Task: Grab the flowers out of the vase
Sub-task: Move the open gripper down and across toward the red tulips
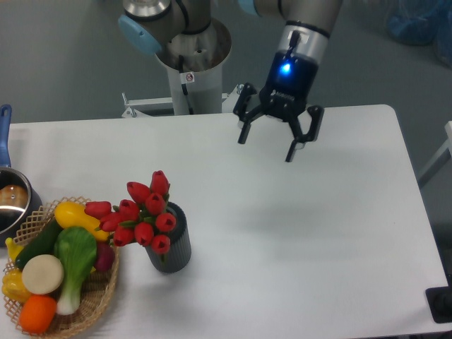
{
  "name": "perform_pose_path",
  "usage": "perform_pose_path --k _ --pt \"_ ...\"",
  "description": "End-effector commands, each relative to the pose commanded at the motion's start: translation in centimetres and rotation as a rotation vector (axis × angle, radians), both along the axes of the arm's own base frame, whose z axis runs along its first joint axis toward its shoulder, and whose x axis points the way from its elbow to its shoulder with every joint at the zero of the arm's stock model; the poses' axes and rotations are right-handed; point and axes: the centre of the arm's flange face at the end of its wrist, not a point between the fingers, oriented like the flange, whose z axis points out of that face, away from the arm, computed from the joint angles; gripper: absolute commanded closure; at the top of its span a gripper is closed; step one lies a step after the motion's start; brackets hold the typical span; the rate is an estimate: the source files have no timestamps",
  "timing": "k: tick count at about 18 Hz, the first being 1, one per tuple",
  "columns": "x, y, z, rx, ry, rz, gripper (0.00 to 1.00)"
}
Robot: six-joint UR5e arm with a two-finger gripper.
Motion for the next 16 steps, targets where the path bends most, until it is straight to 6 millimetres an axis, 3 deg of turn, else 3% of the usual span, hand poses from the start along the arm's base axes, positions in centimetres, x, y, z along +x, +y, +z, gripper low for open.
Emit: perform_pose_path --k 3,5,11,16 --pt "0.2 1.1 -1.6 0.039 -0.062 -0.035 0.0" --pt "1.4 2.4 -2.8 0.074 -0.116 -0.079 0.0" --pt "2.6 3.0 -4.7 0.161 -0.225 -0.118 0.0" --pt "3.4 4.9 -6.0 0.154 -0.247 -0.158 0.0"
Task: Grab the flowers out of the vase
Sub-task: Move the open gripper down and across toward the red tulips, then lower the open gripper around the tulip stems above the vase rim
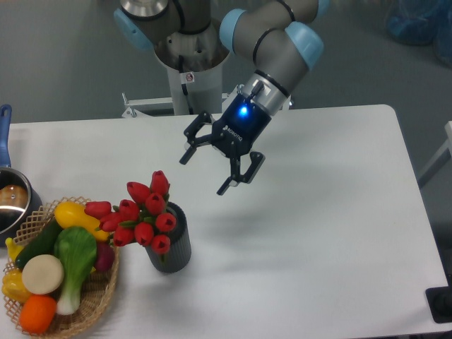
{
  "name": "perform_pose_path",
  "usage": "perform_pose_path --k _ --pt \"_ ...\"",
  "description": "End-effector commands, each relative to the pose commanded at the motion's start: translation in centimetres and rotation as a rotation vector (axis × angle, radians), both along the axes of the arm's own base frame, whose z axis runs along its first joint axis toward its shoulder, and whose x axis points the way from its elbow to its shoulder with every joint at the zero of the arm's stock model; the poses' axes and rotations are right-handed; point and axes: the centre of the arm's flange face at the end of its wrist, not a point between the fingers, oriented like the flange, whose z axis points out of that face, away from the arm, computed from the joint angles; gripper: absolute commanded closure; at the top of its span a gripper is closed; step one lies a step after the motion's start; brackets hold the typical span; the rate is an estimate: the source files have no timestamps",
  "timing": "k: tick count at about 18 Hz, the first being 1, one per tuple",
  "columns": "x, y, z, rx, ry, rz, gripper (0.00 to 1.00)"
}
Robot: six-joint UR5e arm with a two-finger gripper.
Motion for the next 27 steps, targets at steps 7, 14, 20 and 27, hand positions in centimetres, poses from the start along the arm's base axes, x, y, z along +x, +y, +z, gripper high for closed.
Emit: perform_pose_path --k 7,14,20,27 --pt "-0.5 2.7 -0.8 0.006 0.011 -0.043 0.0" --pt "-1.3 6.0 -2.2 0.023 0.05 -0.115 0.0" --pt "-0.1 7.1 -2.5 0.024 0.05 -0.142 0.0" --pt "0.7 7.7 -2.5 0.025 0.05 -0.161 0.0"
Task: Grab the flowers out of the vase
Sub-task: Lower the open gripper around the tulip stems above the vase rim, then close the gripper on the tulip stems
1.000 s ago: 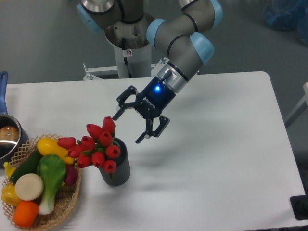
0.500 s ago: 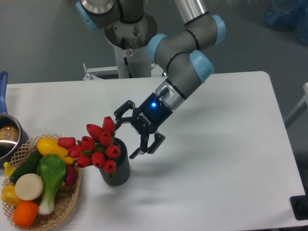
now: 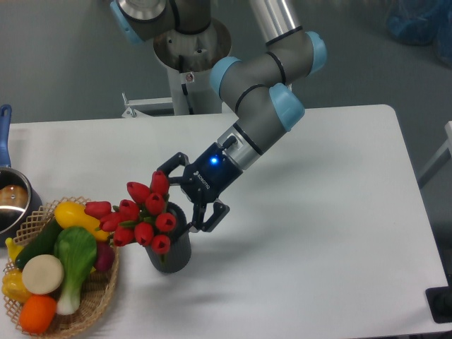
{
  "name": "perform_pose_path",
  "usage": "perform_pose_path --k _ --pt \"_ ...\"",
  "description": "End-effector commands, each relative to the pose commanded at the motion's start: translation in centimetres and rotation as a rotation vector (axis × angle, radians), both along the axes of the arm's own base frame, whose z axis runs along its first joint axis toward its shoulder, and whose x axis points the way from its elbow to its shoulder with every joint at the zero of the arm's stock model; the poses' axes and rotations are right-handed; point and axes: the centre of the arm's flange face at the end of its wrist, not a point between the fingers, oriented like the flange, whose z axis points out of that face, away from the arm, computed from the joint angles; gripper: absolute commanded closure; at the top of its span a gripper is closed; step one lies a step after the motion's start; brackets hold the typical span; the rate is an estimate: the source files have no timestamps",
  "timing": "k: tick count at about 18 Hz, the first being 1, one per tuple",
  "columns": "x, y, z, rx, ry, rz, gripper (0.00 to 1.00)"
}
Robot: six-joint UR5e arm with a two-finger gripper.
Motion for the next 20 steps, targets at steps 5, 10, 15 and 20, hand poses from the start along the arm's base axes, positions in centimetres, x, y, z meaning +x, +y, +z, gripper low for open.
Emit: perform_pose_path --k 5,10,15,20 --pt "0.2 0.3 -0.2 -0.002 -0.003 -0.006 0.0" --pt "0.6 0.7 0.0 0.001 0.001 -0.017 0.0" --pt "0.5 1.7 -0.4 -0.006 0.007 -0.029 0.0" --pt "0.6 1.8 -0.7 -0.01 0.004 -0.03 0.0"
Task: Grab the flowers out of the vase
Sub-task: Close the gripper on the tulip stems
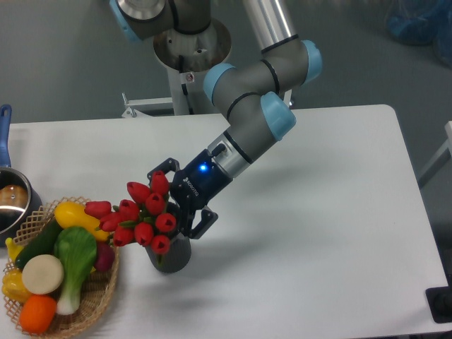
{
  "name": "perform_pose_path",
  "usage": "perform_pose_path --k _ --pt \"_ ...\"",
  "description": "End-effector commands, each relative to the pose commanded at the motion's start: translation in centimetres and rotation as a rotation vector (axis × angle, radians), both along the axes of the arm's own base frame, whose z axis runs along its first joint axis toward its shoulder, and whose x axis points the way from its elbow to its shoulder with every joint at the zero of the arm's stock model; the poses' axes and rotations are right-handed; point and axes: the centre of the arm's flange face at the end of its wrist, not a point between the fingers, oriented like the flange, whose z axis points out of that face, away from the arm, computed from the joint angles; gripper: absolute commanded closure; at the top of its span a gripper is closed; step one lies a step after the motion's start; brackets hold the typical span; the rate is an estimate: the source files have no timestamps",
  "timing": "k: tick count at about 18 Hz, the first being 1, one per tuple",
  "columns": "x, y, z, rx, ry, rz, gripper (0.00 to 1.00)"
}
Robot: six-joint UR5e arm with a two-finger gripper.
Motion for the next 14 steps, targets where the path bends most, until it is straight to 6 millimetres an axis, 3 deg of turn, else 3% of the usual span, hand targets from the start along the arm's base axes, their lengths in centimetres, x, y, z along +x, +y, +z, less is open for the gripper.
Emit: perform_pose_path --k 3,4,5,8,10,14 --pt "0.06 -0.03 0.29 0.005 0.002 -0.001 0.04" --pt "0.07 -0.03 0.29 0.005 0.002 -0.001 0.1" --pt "0.07 -0.03 0.29 0.005 0.002 -0.001 0.23" --pt "0.08 -0.04 0.37 0.006 0.003 -0.001 0.39" --pt "0.15 -0.09 0.24 0.004 0.001 -0.001 0.55" --pt "0.06 -0.11 0.59 0.011 0.002 0.001 0.62"
